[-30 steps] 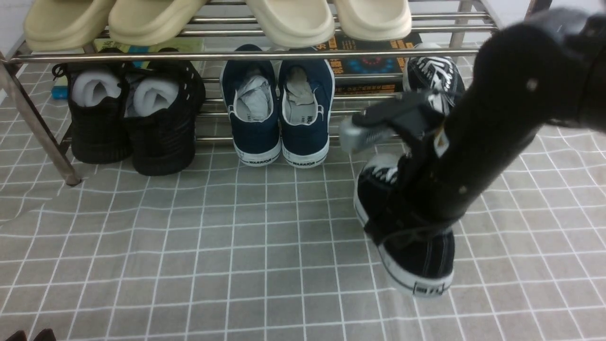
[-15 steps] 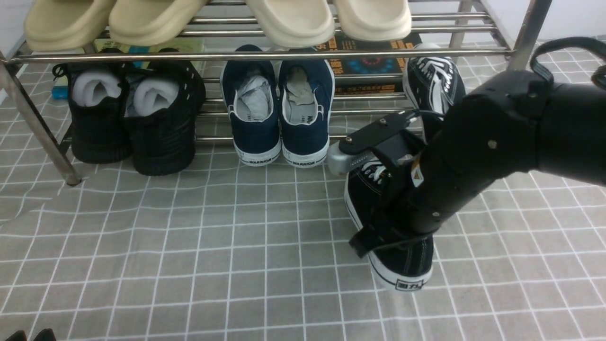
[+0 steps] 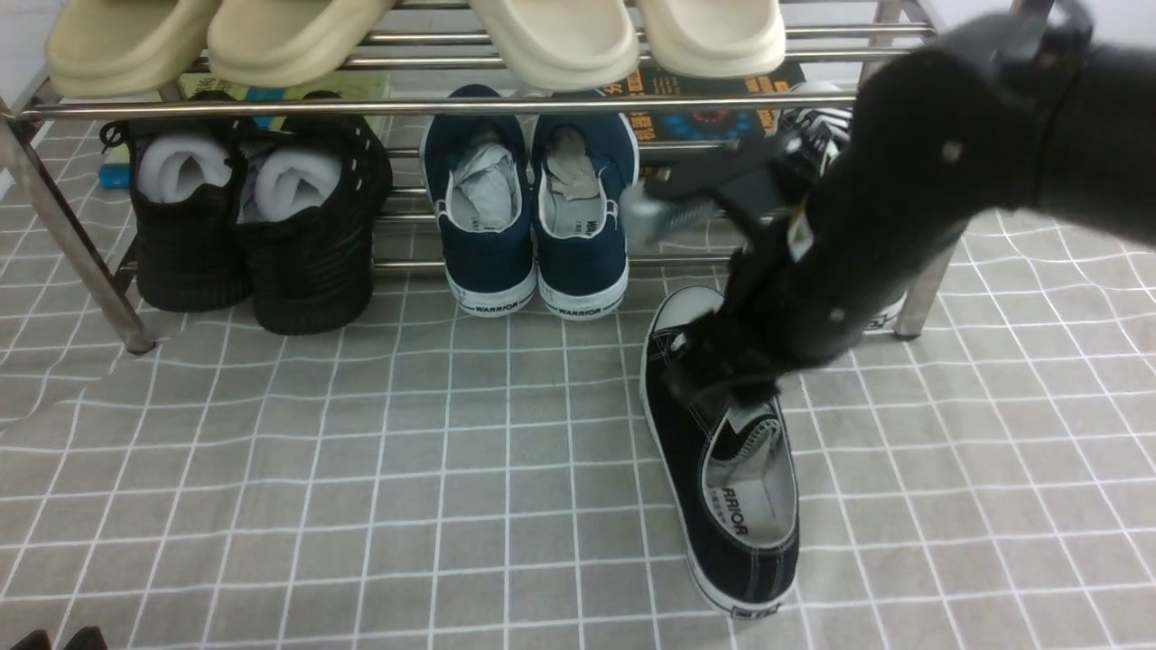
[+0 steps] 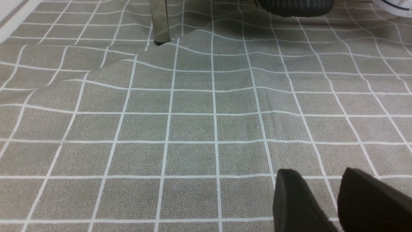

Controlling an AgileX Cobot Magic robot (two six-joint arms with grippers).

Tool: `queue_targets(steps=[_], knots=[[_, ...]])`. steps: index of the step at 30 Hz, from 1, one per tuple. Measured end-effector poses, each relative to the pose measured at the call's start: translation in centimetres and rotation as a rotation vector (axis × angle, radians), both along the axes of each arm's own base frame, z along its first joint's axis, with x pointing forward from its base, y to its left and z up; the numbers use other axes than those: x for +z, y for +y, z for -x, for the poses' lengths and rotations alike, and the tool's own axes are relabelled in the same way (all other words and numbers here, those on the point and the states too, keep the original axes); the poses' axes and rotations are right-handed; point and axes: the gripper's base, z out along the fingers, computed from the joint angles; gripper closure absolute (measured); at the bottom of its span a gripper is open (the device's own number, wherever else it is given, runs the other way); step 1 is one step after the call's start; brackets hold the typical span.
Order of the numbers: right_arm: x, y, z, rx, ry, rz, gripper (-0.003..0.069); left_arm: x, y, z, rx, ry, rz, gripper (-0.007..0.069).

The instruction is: Take the shoes off the shelf with your hand from the grey coffee tablecloth.

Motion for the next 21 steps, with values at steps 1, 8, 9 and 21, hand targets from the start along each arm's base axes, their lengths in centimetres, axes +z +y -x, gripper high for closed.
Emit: queue_targets(steps=[1,8,9,21], knots=[[0.5,-0.5,-0.6,-0.015,-0.023,0.0,0.0263,0.0,0.0,0.0,0.0,0.0,0.0,0.0385],[1.7,-4.3,-5.0,-0.137,-0.23,-0.022,0.026,0.0,0.0,0.0,0.0,0.0,0.0,0.0385],[1.6,-4.8,-5.7,-0.15,-0.257,-0.018,0.026,0.0,0.0,0.0,0.0,0.0,-0.001,0.0385],[-4.4,-7.0,-10.6,-0.219,-0.23,0.053,0.0275,0.0,0.0,0.0,0.0,0.0,-0.002,0.0385]])
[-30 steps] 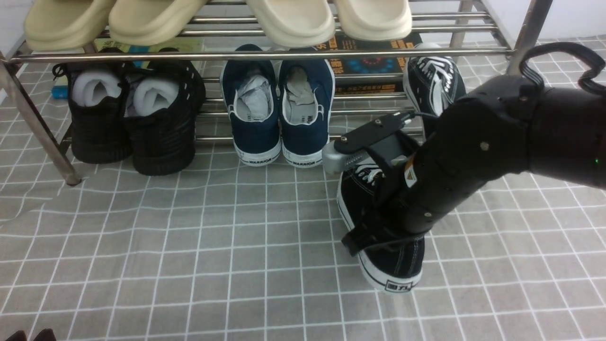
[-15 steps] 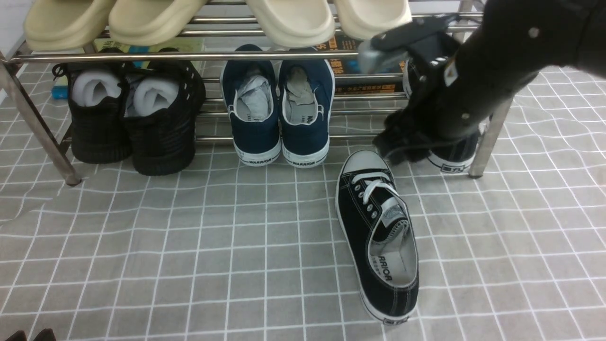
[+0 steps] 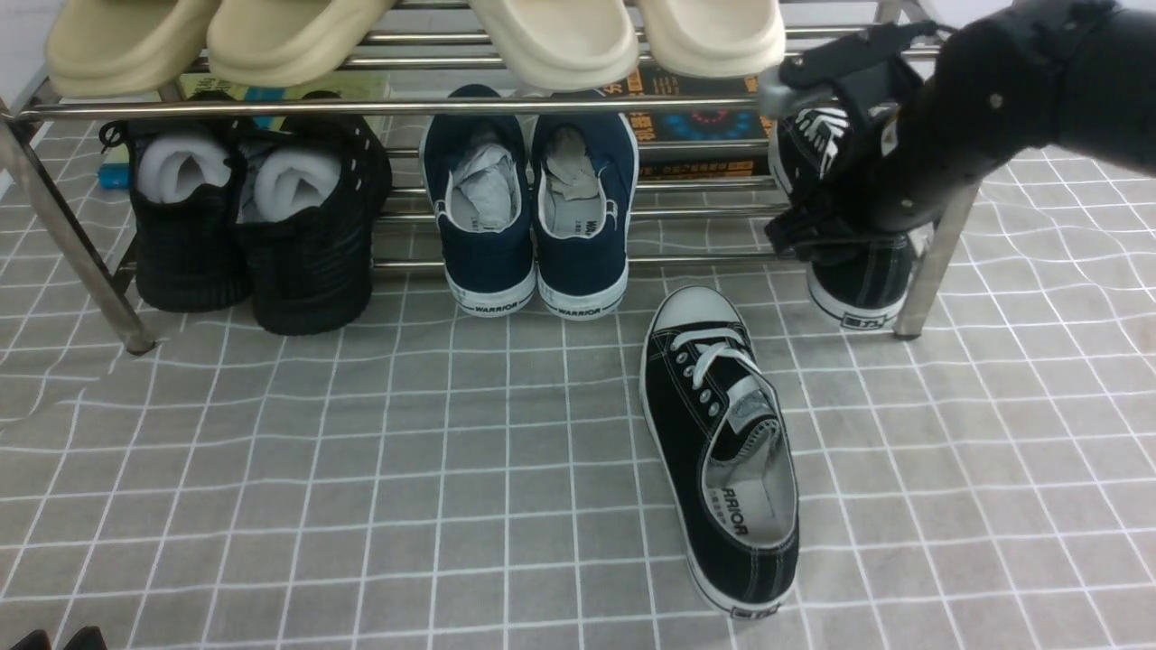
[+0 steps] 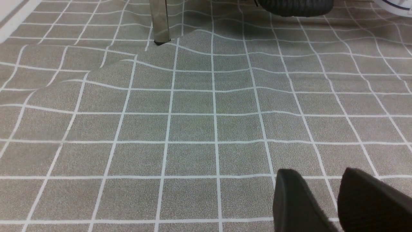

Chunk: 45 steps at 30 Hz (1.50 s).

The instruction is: Take the shoes off the shelf with your hand from the grey coffee tablecloth.

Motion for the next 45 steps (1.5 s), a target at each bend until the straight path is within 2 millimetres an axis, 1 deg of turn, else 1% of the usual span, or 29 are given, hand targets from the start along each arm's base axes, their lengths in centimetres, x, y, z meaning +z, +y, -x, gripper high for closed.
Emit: queue_targets(steps=[1,2,3,4,5,7,8,10,12,13,14,15,17,19,21,25,26,29,39,45], knots=[[-0.4,0.0,-0.2,0.0,0.002,0.003,0.03,0.0,0.0,0.0,0.0,0.0,0.0,0.0385],[-0.5,0.0,-0.2,0.001,0.004,0.005,0.0307,0.0,0.0,0.0,0.0,0.0,0.0,0.0385],[-0.8,0.1,-0.3,0.001,0.007,0.007,0.0342,0.0,0.0,0.0,0.0,0.0,0.0,0.0385],[-0.9,0.1,-0.4,0.002,0.01,0.01,0.044,0.0,0.0,0.0,0.0,0.0,0.0,0.0385],[-0.7,0.0,-0.3,0.0,0.015,0.009,0.0518,0.0,0.0,0.0,0.0,0.0,0.0,0.0385],[-0.3,0.0,0.2,-0.009,0.035,-0.004,0.0624,0.0,0.0,0.0,0.0,0.0,0.0,0.0385],[0.1,-0.1,0.7,-0.017,0.063,-0.011,0.0647,0.0,0.0,0.0,0.0,0.0,0.0,0.0385],[1.2,-0.4,1.8,-0.028,0.116,-0.023,0.0654,0.0,0.0,0.0,0.0,0.0,0.0,0.0385],[3.6,-1.0,4.7,-0.036,0.213,-0.06,0.0654,0.0,0.0,0.0,0.0,0.0,0.0,0.0385],[3.7,-1.0,4.9,-0.036,0.219,-0.063,0.0654,0.0,0.0,0.0,0.0,0.0,0.0,0.0385],[4.2,-1.2,5.7,-0.036,0.237,-0.071,0.0654,0.0,0.0,0.0,0.0,0.0,0.0,0.0385],[4.7,-1.5,7.3,-0.034,0.27,-0.092,0.0654,0.0,0.0,0.0,0.0,0.0,0.0,0.0385],[4.3,-1.8,8.8,-0.031,0.3,-0.106,0.0654,0.0,0.0,0.0,0.0,0.0,0.0,0.0385],[3.4,-2.0,10.1,-0.025,0.319,-0.114,0.0653,0.0,0.0,0.0,0.0,0.0,0.0,0.0385],[2.0,-1.9,10.9,-0.019,0.324,-0.109,0.0653,0.0,0.0,0.0,0.0,0.0,0.0,0.0385],[0.1,-1.1,11.6,0.012,0.317,-0.098,0.0651,0.0,0.0,0.0,0.0,0.0,0.0,0.0385],[0.0,-1.1,11.6,0.014,0.316,-0.098,0.0651,0.0,0.0,0.0,0.0,0.0,0.0,0.0385],[-0.5,-0.1,11.7,0.048,0.309,-0.092,0.0648,0.0,0.0,0.0,0.0,0.0,0.0,0.0385],[-1.0,1.7,12.6,0.115,0.32,-0.069,0.0645,0.0,0.0,0.0,0.0,0.0,0.0,0.0385],[-1.0,1.9,12.9,0.123,0.334,-0.064,0.0643,0.0,0.0,0.0,0.0,0.0,0.0,0.0385]])
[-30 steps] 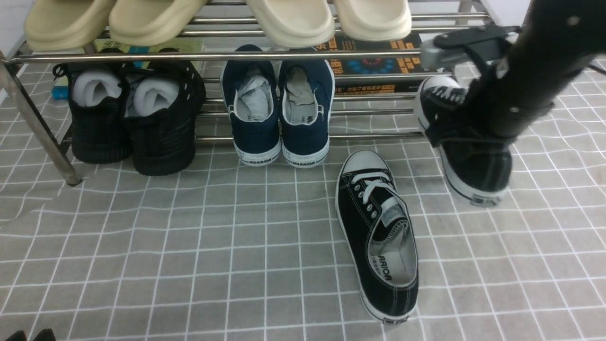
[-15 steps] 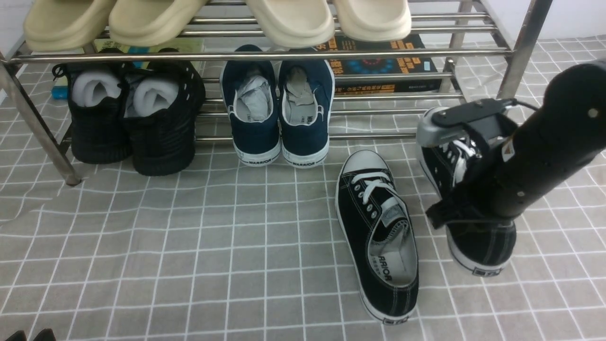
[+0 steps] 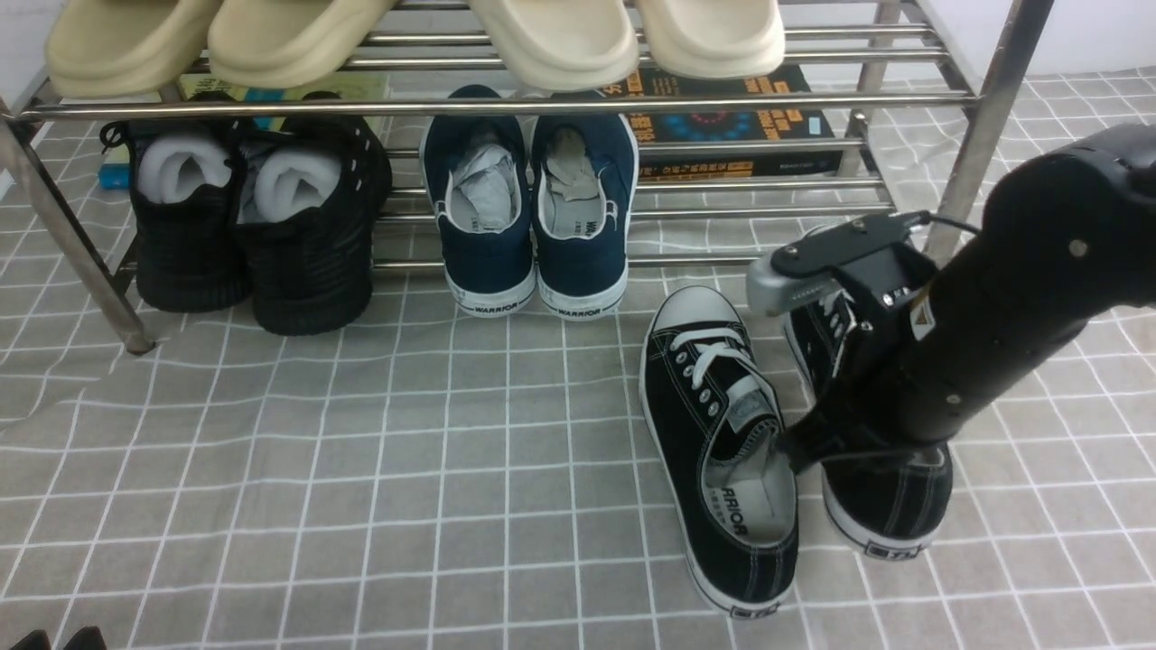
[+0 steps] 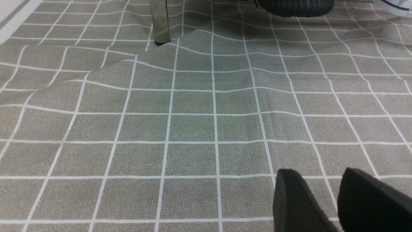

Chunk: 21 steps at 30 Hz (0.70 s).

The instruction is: Take the shoes off the shelf with your hand from the grey coffee tablecloth.

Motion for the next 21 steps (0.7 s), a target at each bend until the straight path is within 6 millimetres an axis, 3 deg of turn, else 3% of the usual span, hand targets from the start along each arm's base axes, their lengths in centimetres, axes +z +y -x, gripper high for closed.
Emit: queue_targets(steps=[12,18,21], knots=[[-4.1,-0.9,1.5,-0.017,0.032,0.022,0.0638,0.0,0.0,0.0,0.0,0.0,0.0,0.0385],[-4.2,-0.9,1.4,-0.031,0.017,0.001,0.0634,0.0,0.0,0.0,0.0,0.0,-0.001,0.0385],[-4.2,-0.9,1.4,-0.037,0.019,-0.001,0.0597,0.0,0.0,0.0,0.0,0.0,-0.001,0.0385]])
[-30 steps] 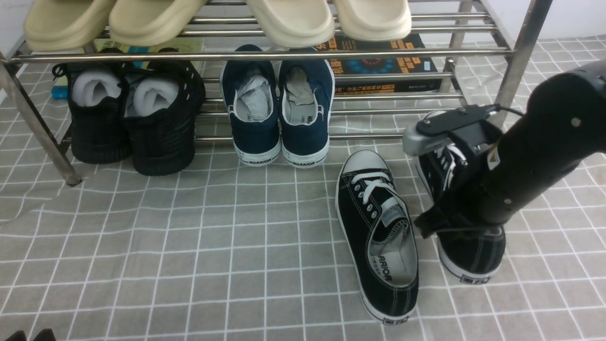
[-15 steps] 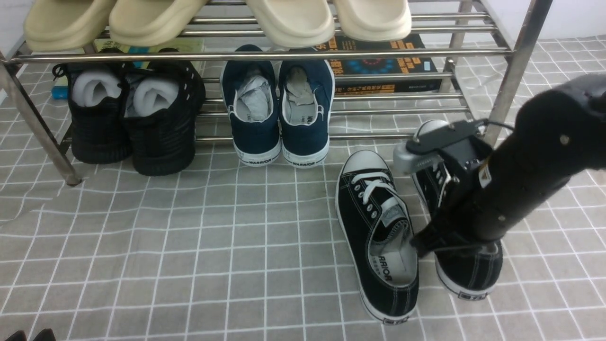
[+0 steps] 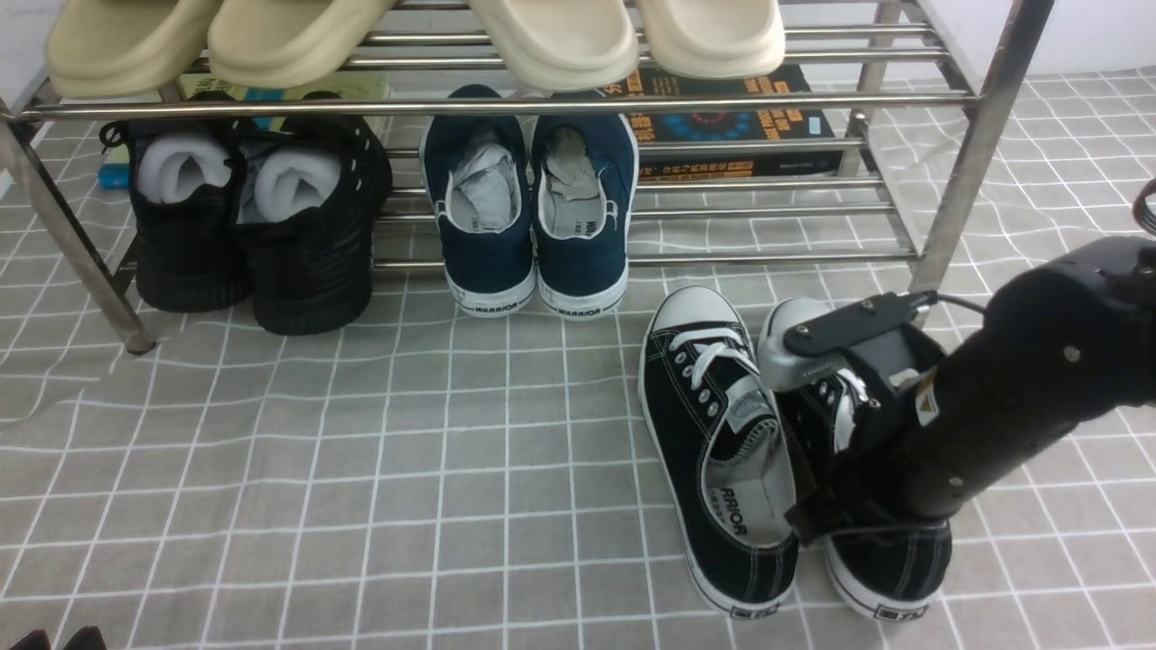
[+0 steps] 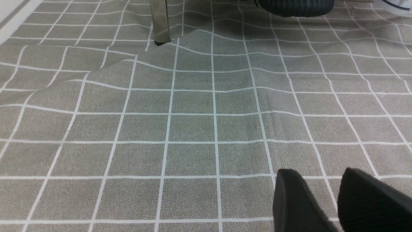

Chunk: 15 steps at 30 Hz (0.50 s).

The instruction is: Take the shoes off the shelf with your hand from the grey coffee tablecloth.

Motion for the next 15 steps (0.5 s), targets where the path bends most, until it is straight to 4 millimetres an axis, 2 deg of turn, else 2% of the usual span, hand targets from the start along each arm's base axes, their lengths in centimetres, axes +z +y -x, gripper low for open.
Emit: queue_targets(steps=[4,7,8,9,10,11,14,15], knots=[[0.2,0.0,-0.1,-0.006,0.003,-0.001,0.0492,0.0,0.0,0.0,0.0,0.0,0.0,0.0385],[2.0,0.4,-0.4,0.004,0.021,0.003,0.0358,0.0,0.0,0.0,0.0,0.0,0.0,0.0385],[2.0,0.3,-0.4,0.005,0.024,0.004,0.0358,0.0,0.0,0.0,0.0,0.0,0.0,0.0385],[3.4,0.5,-0.6,0.015,0.012,0.0,0.0337,0.0,0.0,0.0,0.0,0.0,0.0,0.0385],[4.6,0.4,-0.4,0.026,0.006,-0.001,0.0338,0.0,0.0,0.0,0.0,0.0,0.0,0.0385],[4.9,0.4,-0.4,0.026,-0.001,-0.006,0.034,0.0,0.0,0.0,0.0,0.0,0.0,0.0385],[8.8,-0.8,1.2,0.047,-0.062,-0.01,0.0438,0.0,0.0,0.0,0.0,0.0,0.0,0.0385],[10.1,-1.5,2.1,0.052,-0.09,-0.007,0.0494,0.0,0.0,0.0,0.0,0.0,0.0,0.0385]])
